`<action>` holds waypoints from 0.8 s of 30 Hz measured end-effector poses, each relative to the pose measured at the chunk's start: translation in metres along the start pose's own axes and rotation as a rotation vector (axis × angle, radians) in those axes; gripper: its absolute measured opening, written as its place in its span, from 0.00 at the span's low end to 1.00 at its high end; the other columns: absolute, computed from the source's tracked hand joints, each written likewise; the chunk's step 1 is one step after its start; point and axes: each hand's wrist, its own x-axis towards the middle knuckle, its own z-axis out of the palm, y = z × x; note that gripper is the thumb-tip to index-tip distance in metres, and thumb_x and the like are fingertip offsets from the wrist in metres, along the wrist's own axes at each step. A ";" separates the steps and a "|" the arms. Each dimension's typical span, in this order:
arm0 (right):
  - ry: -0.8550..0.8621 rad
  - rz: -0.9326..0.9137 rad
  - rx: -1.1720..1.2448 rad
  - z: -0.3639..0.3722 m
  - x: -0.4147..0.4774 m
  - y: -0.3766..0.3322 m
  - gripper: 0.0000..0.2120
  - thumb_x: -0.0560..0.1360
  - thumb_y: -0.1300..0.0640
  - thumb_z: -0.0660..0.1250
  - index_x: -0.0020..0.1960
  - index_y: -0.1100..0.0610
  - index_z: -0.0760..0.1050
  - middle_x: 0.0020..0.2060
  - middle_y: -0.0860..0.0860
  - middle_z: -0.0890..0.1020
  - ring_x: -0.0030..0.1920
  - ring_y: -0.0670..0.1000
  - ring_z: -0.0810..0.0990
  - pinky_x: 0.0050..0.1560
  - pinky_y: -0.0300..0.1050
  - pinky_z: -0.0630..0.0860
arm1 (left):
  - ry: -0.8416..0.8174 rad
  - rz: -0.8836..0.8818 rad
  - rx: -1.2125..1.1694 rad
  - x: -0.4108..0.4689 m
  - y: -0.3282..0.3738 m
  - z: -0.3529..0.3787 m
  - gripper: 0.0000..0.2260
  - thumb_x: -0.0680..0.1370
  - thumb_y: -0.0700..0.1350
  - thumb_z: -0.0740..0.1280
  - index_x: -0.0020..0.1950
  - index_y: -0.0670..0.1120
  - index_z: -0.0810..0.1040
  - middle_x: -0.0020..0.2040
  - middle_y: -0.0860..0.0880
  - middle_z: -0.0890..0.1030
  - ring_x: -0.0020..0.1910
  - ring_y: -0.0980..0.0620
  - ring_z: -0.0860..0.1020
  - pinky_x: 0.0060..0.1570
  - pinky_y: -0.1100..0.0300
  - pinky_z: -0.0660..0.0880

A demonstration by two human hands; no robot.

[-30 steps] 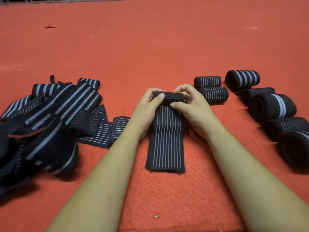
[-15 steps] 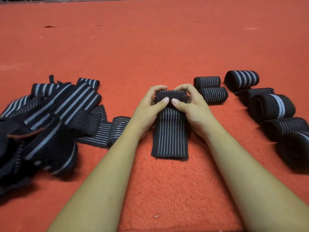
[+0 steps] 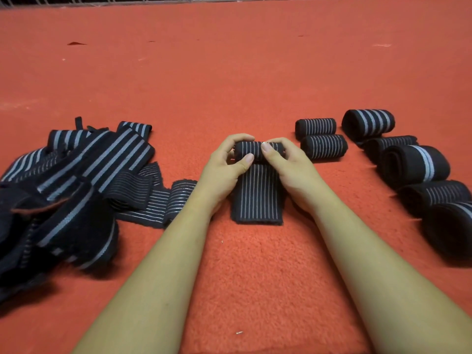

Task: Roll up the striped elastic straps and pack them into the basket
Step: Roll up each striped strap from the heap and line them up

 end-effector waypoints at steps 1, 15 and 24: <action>-0.002 -0.012 0.020 -0.002 0.000 0.000 0.11 0.79 0.51 0.68 0.56 0.58 0.76 0.45 0.50 0.80 0.46 0.45 0.79 0.52 0.47 0.75 | -0.004 -0.013 -0.003 0.000 0.000 0.001 0.11 0.75 0.49 0.69 0.57 0.60 0.80 0.52 0.47 0.80 0.52 0.51 0.77 0.57 0.50 0.75; -0.050 -0.011 0.026 -0.001 0.001 0.004 0.14 0.79 0.51 0.68 0.62 0.55 0.74 0.51 0.54 0.82 0.51 0.48 0.81 0.61 0.57 0.77 | -0.009 0.023 -0.003 0.001 0.000 -0.003 0.18 0.78 0.34 0.65 0.62 0.55 0.74 0.50 0.46 0.78 0.50 0.51 0.77 0.54 0.52 0.76; -0.107 -0.066 0.115 -0.008 0.003 0.007 0.13 0.72 0.59 0.71 0.54 0.49 0.74 0.47 0.55 0.78 0.48 0.53 0.77 0.53 0.55 0.76 | 0.030 -0.104 0.040 0.001 0.001 0.003 0.08 0.79 0.56 0.67 0.57 0.56 0.78 0.45 0.51 0.81 0.44 0.51 0.79 0.49 0.44 0.79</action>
